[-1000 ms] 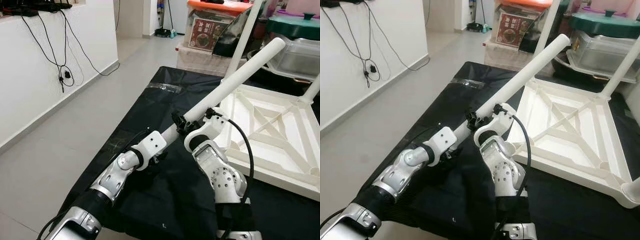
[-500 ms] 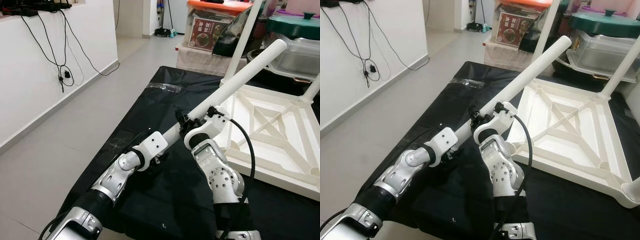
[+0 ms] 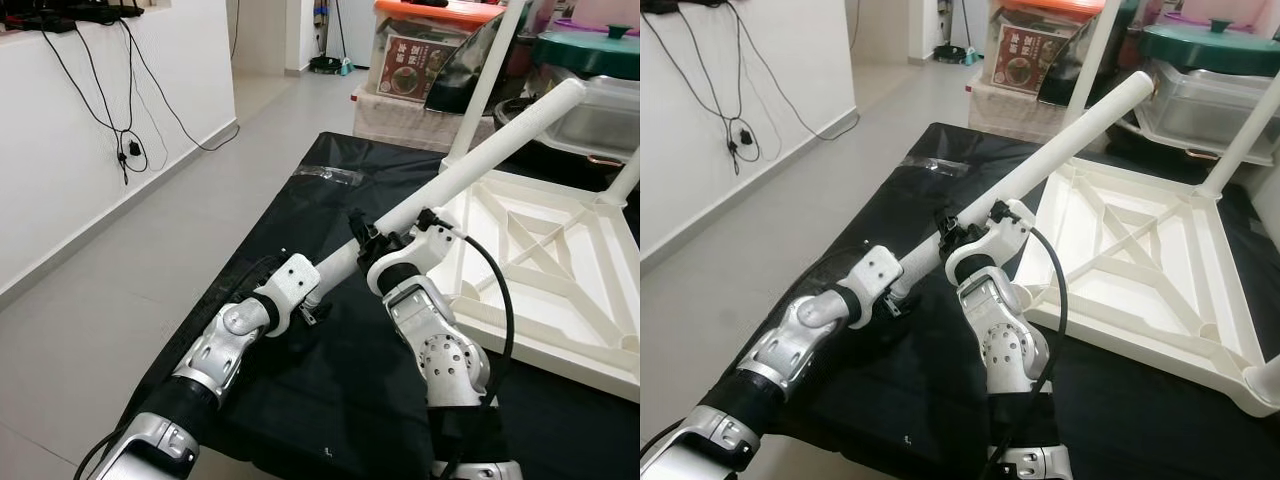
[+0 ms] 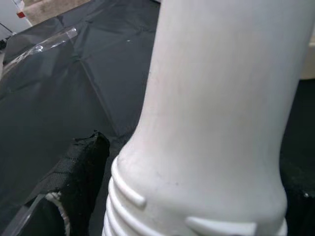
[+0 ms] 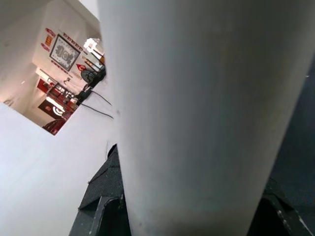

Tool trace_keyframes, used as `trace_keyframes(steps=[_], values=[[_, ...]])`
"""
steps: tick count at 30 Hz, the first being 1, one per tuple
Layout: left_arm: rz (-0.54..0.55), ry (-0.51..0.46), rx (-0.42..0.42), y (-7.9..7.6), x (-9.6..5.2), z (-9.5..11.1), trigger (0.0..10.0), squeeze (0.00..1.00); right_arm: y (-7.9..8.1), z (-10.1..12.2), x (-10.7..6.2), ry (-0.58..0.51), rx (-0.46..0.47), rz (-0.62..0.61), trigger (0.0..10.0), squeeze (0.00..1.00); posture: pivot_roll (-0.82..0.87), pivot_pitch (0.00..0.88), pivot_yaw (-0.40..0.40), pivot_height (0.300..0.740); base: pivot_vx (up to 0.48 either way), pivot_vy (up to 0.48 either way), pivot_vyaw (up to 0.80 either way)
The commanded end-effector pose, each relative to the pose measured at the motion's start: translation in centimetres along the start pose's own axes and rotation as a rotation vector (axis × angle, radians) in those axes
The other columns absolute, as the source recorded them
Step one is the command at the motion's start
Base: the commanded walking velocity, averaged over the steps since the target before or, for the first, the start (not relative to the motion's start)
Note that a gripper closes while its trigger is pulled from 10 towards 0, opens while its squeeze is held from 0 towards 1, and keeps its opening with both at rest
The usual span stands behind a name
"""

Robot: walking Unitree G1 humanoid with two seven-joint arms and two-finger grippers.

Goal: Building children table

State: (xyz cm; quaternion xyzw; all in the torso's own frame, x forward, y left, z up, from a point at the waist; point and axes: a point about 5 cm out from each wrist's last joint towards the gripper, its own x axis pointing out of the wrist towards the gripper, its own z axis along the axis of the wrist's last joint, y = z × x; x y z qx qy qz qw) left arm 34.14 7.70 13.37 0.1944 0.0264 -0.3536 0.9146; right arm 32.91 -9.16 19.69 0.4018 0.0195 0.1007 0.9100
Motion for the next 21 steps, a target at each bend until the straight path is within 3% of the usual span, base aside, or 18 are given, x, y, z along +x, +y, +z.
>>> trace_keyframes(steps=[1, 7, 9, 13, 15, 16, 17, 18, 20, 21], values=[[0.011, -0.047, -0.034, 0.5, -0.5, 0.6, 10.0, 1.00, 3.1, -0.6, 0.3, -0.017, 0.098, 0.094, 0.0, 0.00, 0.10, 0.000, -0.066, 0.740, 0.000, 0.000, 0.00], [0.023, -0.096, -0.063, 1.1, -1.4, 0.9, 10.0, 1.00, 2.5, 0.7, 0.3, -0.055, 0.038, 0.095, 0.0, 0.00, 0.11, 0.000, -0.067, 0.740, 0.000, 0.000, 0.00], [-0.047, -0.139, -0.053, 0.4, -2.3, 1.4, 10.0, 1.00, 1.8, 2.3, 0.3, -0.107, -0.053, 0.090, 0.0, 0.00, 0.12, 0.000, -0.074, 0.740, 0.000, 0.000, 0.00], [-0.066, -0.150, -0.049, 0.2, -2.5, 1.5, 10.0, 1.00, 1.6, 2.7, 0.3, -0.119, -0.075, 0.088, 0.0, 0.00, 0.12, 0.000, -0.074, 0.740, 0.000, 0.000, 0.00], [-0.200, -0.172, -0.062, -1.6, -3.3, 1.5, 10.0, 0.94, 0.8, 4.2, 0.7, -0.157, -0.111, 0.063, 0.0, 0.00, 0.12, 0.000, -0.074, 0.740, 0.000, 0.000, 0.00], [-0.200, -0.172, -0.062, -1.6, -3.3, 1.5, 10.0, 0.94, 0.8, 4.2, 0.7, -0.157, -0.111, 0.063, 0.0, 0.00, 0.12, 0.000, -0.074, 0.740, 0.000, 0.000, 0.00], [-0.252, -0.175, -0.074, -2.3, -3.8, 1.3, 10.0, 0.00, 0.5, 5.7, 1.0, -0.198, -0.155, 0.056, 0.0, 0.00, 0.11, 0.000, -0.071, 0.740, 0.000, 0.000, 0.00], [-0.266, -0.172, -0.080, -2.6, -4.2, 1.0, 10.0, 0.00, 0.3, 7.1, 1.1, -0.238, -0.205, 0.058, 0.0, 0.00, 0.11, 0.000, -0.070, 0.740, 0.000, 0.000, 0.00], [-0.262, -0.166, -0.082, -2.6, -4.3, 0.8, 10.0, 0.00, 0.3, 8.0, 1.2, -0.262, -0.238, 0.062, 0.0, 0.00, 0.11, 0.000, -0.071, 0.740, 0.000, 0.000, 0.00], [-0.218, -0.162, -0.077, -2.0, -4.5, 0.7, 10.0, 0.00, 0.2, 9.1, 1.1, -0.280, -0.280, 0.081, 0.0, 0.00, 0.12, 0.000, -0.077, 0.740, 0.000, 0.000, 0.00]])
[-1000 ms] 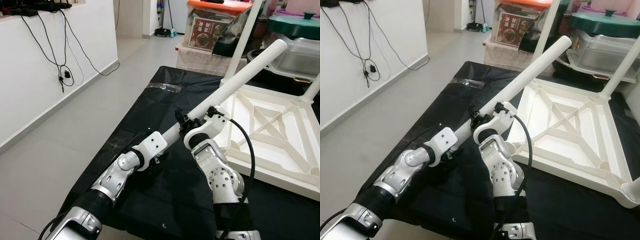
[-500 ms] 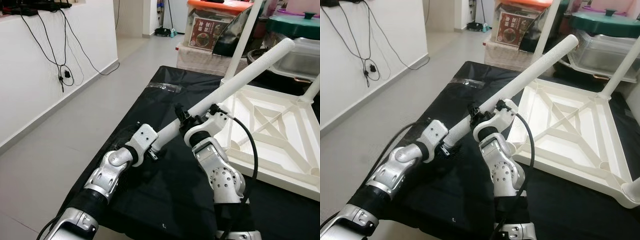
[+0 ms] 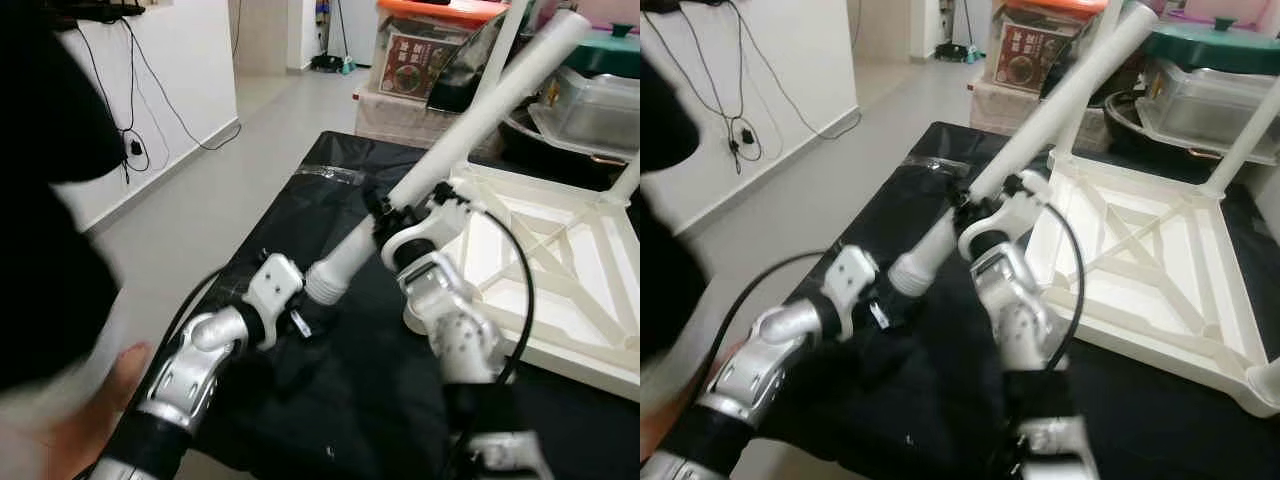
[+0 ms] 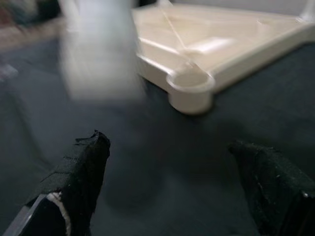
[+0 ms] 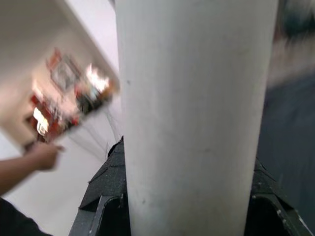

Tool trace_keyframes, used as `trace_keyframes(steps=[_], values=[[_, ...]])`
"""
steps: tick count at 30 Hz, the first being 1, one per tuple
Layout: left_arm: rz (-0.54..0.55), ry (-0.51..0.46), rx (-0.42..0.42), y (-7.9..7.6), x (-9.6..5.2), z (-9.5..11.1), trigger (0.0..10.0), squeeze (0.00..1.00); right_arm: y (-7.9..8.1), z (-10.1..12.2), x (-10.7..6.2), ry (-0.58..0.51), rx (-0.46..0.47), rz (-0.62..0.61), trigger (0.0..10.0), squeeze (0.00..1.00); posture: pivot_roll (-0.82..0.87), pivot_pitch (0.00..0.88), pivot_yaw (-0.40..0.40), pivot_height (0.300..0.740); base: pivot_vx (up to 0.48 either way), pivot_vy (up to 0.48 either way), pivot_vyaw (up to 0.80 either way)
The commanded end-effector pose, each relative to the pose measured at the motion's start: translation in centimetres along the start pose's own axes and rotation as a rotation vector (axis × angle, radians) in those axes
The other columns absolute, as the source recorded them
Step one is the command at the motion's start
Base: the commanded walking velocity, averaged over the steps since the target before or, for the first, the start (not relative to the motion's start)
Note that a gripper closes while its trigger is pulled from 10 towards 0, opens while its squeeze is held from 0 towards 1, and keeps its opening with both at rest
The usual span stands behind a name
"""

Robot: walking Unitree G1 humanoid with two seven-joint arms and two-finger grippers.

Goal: Building children table

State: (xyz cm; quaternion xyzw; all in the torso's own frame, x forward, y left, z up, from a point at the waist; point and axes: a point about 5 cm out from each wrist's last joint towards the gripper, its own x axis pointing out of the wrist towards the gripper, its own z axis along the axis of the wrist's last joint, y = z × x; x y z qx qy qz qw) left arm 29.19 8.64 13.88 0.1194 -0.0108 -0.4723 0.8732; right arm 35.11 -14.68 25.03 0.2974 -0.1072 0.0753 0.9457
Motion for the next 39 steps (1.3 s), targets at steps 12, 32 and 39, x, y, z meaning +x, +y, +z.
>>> trace_keyframes(steps=[12, 32, 39], values=[[0.225, 0.029, 0.001, 3.2, -2.6, -0.3, 10.0, 0.00, -2.6, 5.7, 0.0, -0.059, -0.291, 0.158, 0.0, 0.00, 0.12, 0.000, -0.082, 0.740, 0.000, 0.000, 0.00], [0.291, 0.103, -0.037, 2.9, -5.3, -2.0, 10.0, 0.00, -2.3, 3.4, -0.7, 0.108, -0.452, 0.409, 0.0, 0.00, 0.13, 0.000, -0.091, 0.740, 0.000, 0.000, 0.00], [0.318, 0.108, -0.055, 2.5, -5.8, -2.3, 10.0, 0.00, -2.9, 2.4, -0.9, 0.173, -0.534, 0.454, 0.0, 0.00, 0.14, 0.000, -0.102, 0.740, 0.000, 0.000, 0.00]])
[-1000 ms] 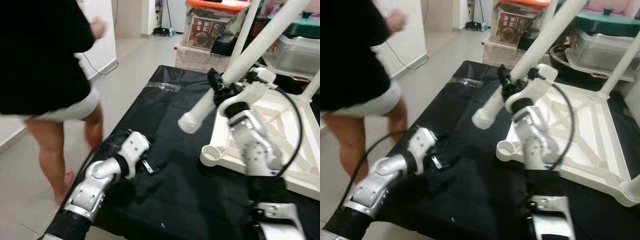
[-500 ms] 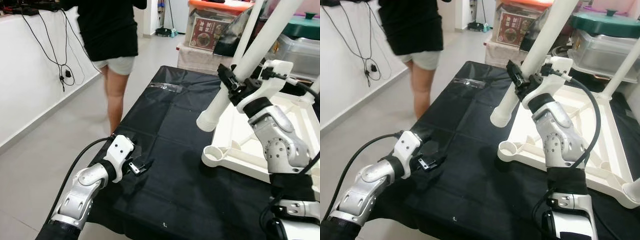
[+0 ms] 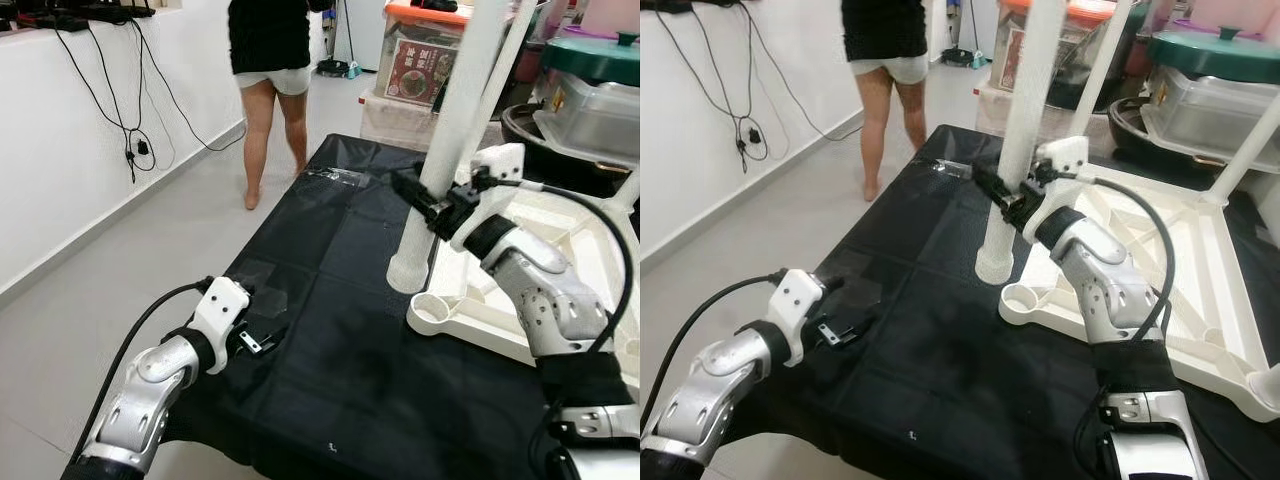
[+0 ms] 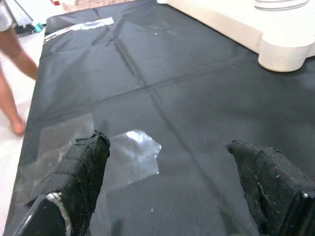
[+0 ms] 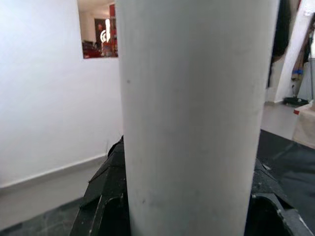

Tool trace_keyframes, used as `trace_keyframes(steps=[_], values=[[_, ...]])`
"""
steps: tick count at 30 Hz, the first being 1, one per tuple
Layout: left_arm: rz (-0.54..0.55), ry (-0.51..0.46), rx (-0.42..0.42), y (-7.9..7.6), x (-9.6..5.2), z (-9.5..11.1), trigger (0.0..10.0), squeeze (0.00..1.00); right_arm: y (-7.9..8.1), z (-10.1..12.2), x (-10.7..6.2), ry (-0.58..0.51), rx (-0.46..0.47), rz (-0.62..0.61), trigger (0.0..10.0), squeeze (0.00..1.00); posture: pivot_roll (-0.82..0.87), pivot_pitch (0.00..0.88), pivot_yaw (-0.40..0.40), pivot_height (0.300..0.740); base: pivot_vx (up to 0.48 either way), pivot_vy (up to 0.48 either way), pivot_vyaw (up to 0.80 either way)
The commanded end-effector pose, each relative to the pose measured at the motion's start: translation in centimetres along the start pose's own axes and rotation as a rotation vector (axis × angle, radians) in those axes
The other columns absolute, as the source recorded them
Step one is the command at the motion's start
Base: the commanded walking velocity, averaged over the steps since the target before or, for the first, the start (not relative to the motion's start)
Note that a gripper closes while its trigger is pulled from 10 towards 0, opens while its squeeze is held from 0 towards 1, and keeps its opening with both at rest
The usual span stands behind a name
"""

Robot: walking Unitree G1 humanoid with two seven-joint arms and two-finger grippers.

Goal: Building children table

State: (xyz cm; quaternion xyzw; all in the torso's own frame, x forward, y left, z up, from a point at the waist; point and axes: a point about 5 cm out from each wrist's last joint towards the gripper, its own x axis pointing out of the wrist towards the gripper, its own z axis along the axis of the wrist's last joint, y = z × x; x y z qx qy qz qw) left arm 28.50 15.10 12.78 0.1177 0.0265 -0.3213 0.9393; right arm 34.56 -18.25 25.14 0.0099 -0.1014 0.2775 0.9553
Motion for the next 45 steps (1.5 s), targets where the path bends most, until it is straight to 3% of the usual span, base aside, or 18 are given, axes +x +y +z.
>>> trace_keyframes(steps=[1, 9, 18, 32, 40, 45], values=[[0.005, 0.014, -0.011, -0.1, -0.5, -0.3, 10.0, 0.00, 0.0, -0.1, -0.2, 0.001, -0.026, 0.009, 0.0, 0.00, 0.14, 0.000, -0.104, 0.740, 0.000, 0.000, 0.00], [-0.010, 0.026, -0.045, -1.8, -0.6, -1.1, 10.0, 0.00, 0.5, -1.8, -0.8, 0.044, -0.180, 0.024, 0.0, 0.00, 0.14, 0.000, -0.093, 0.740, 0.000, 0.000, 0.00], [-0.017, 0.022, -0.052, -2.3, -0.6, -1.0, 10.0, 0.00, 0.7, -3.4, -1.1, 0.087, -0.270, 0.037, 0.0, 0.00, 0.15, 0.000, -0.091, 0.740, 0.000, 0.000, 0.00], [-0.020, 0.021, -0.051, -2.4, -0.5, -0.9, 10.0, 0.00, -0.8, -4.0, -2.0, 0.131, -0.321, -0.006, 0.0, 0.00, 0.14, 0.000, -0.087, 0.740, 0.000, 0.000, 0.00], [-0.024, 0.025, -0.053, -2.4, -0.5, -1.0, 10.0, 0.00, -2.0, -3.3, -1.9, 0.122, -0.295, -0.037, 0.0, 0.00, 0.14, 0.000, -0.082, 0.740, 0.000, 0.000, 0.00], [-0.027, 0.022, -0.050, -2.3, -0.3, -0.9, 10.0, 0.00, -2.0, -3.3, -2.0, 0.119, -0.285, -0.039, 0.0, 0.00, 0.14, 0.000, -0.081, 0.740, 0.000, 0.000, 0.00]])
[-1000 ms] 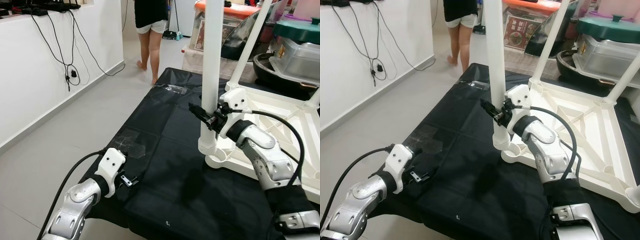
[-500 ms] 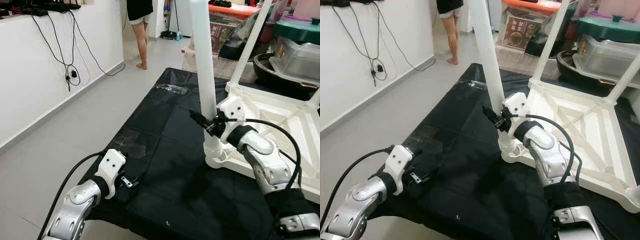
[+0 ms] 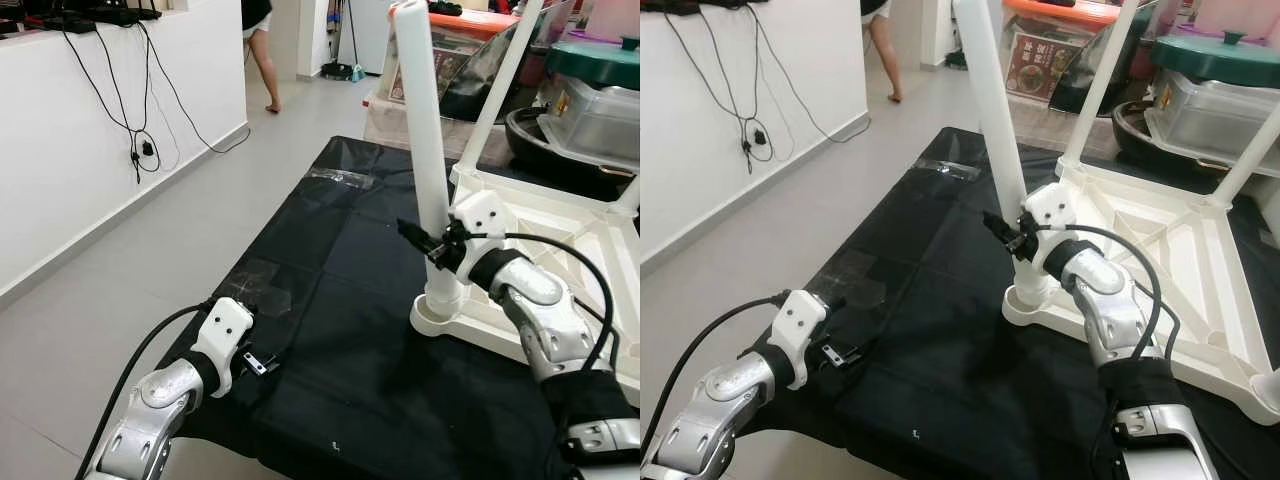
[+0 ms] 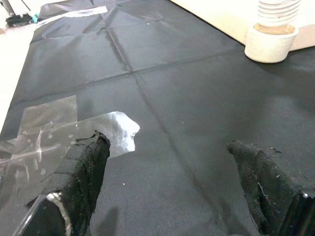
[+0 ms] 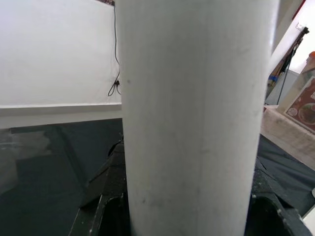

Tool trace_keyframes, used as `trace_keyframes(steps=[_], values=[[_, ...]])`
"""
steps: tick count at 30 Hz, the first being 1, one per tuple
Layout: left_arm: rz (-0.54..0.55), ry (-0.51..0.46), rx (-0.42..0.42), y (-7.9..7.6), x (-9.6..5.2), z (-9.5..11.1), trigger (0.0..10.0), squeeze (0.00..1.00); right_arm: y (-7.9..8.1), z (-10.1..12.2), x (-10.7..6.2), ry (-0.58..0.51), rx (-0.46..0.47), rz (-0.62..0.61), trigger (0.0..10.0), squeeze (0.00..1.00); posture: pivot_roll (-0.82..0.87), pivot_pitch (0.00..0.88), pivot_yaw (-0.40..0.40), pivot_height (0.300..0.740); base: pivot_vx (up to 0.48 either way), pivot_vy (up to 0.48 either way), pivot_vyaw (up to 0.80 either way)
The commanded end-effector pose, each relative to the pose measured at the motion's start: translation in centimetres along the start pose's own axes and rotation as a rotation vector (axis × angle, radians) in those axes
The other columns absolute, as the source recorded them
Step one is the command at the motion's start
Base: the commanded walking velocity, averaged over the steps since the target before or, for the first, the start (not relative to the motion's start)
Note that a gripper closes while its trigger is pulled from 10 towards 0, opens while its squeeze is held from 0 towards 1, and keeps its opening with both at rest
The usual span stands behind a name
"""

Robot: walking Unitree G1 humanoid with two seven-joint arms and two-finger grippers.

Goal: Building children table

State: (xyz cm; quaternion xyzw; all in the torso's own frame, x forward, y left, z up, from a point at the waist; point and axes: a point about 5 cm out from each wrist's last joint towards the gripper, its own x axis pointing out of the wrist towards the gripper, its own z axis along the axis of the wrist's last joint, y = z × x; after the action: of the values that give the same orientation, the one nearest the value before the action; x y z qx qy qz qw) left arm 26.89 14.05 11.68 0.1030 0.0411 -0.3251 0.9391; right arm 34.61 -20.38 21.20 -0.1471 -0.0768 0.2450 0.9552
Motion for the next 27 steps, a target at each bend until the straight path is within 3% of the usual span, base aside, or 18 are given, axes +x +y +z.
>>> trace_keyframes(steps=[1, 4, 6, 10, 16, 21, 27], values=[[-0.015, 0.005, -0.013, -0.3, 0.3, -0.1, 10.0, 0.00, -0.1, 0.1, -0.2, -0.015, 0.018, -0.006, 0.0, 0.00, 0.13, 0.000, -0.080, 0.740, 0.000, 0.000, 0.00], [-0.015, 0.003, -0.013, -0.4, 0.3, 0.0, 10.0, 0.00, 1.2, -0.5, 0.0, -0.017, 0.042, 0.018, 0.0, 0.00, 0.14, 0.000, -0.081, 0.740, 0.000, 0.000, 0.00], [-0.015, 0.003, -0.013, -0.4, 0.3, 0.0, 10.0, 0.00, 1.2, -0.5, 0.0, -0.017, 0.042, 0.018, 0.0, 0.00, 0.14, 0.000, -0.081, 0.740, 0.000, 0.000, 0.00], [-0.009, 0.008, -0.014, -0.3, 0.2, -0.2, 10.0, 0.00, 3.8, -1.7, 0.3, -0.009, 0.084, 0.077, 0.0, 0.00, 0.14, 0.000, -0.087, 0.740, 0.000, 0.000, 0.00], [-0.007, 0.007, -0.014, -0.2, 0.3, -0.2, 10.0, 0.00, 4.3, -2.3, 0.0, 0.001, 0.110, 0.073, 0.0, 0.00, 0.14, 0.000, -0.087, 0.740, 0.000, 0.000, 0.00], [-0.005, 0.007, -0.026, -0.2, 0.3, -0.3, 10.0, 0.00, 5.3, -2.9, -0.3, -0.001, 0.236, 0.048, 0.0, 0.00, 0.14, 0.000, -0.088, 0.740, 0.000, 0.000, 0.00], [0.000, 0.004, -0.043, -0.1, 0.2, -0.3, 10.0, 0.00, 7.6, -1.8, -1.0, -0.049, 0.468, 0.053, 0.0, 0.00, 0.13, 0.000, -0.082, 0.740, 0.000, 0.000, 0.00]])
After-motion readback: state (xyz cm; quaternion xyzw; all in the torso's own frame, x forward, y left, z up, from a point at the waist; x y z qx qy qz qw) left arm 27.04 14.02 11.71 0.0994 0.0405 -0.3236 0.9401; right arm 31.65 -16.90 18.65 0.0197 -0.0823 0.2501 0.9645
